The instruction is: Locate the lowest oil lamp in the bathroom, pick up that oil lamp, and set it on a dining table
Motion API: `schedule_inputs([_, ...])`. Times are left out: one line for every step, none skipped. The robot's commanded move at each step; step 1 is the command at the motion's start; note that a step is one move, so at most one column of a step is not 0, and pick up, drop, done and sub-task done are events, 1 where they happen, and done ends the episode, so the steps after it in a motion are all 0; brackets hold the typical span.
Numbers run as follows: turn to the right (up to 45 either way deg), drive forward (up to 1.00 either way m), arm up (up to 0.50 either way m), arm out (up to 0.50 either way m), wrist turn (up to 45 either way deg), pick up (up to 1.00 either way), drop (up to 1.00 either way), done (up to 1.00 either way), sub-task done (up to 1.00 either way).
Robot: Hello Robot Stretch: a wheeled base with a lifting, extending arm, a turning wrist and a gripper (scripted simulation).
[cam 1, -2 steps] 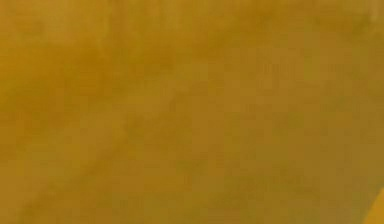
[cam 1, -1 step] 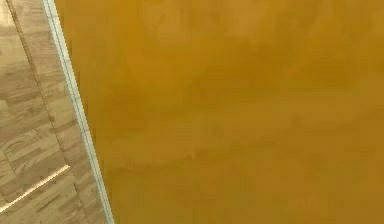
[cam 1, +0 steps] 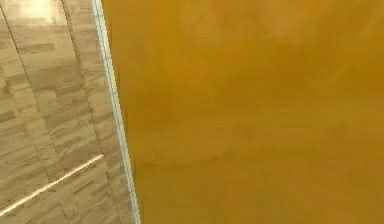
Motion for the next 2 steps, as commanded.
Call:
schedule_inputs([0.0,0.0,0.5,0.0,0.0,0.0,0.0,0.0,0.0])
schedule_inputs([0.0,0.0,0.04,0.0,0.0,0.0,0.0,0.0,0.0])
